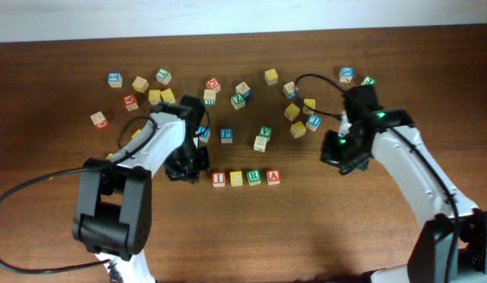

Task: Spell out ICRA
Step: 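Bring both grippers to the row ends and push the blocks together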

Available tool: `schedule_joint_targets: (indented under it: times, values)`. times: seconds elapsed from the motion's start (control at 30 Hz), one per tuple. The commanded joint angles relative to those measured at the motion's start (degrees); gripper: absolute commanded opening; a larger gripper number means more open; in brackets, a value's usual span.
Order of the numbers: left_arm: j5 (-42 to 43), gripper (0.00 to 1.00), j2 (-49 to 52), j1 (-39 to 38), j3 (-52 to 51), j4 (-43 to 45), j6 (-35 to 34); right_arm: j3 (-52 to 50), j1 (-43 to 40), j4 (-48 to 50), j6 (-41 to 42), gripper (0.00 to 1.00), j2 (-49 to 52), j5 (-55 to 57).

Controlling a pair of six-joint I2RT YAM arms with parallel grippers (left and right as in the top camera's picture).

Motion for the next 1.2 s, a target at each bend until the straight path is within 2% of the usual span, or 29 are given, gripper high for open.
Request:
schedule_joint_targets:
  times: [0.0, 0.07, 0.3, 0.53, 0.67, 0.83, 0.93, 1.17]
  values:
    - [5.5, 0.00, 0.4, -0.4, -5.8, 5.6, -0.6, -1.6, 5.2, 3.5, 1.3, 0.04, 1.5, -0.7]
    - [6.6, 0.00, 0.4, -0.8, -8.4, 9.3, -0.6, -1.6, 7.9, 5.5, 1.3, 0.04, 4.0, 0.0]
    - [7.2, 0.00, 0.4, -1.7, -9.2, 16.1, -0.5, -1.6, 8.3, 7.8, 0.7, 0.04, 12.8, -3.8]
    - [7.2, 0.00, 0.4, -4.2, -9.2, 16.9, -0.6, -1.7, 11.3, 10.7, 2.0, 0.04, 14.3, -5.0]
    - [7.2, 0.00, 0.4, -5.4, -9.2, 17.3, -4.0, -1.7, 13.1, 12.5, 2.4, 0.04, 14.3, -6.1]
    - [7.4, 0.00, 0.4, -5.4, -9.2, 17.5, -4.5, -1.7, 13.8, 13.6, 3.2, 0.04, 14.3, -9.3]
    - [10.2, 0.00, 0.4, -5.5, -9.2, 17.5, -5.5, -1.7, 13.9, 13.5, 5.0, 0.04, 14.3, -9.7]
    - [10.2, 0.00, 0.4, -7.0, -9.2, 17.3, -5.5, -2.2, 15.8, 12.5, 5.0, 0.04, 14.3, -9.5]
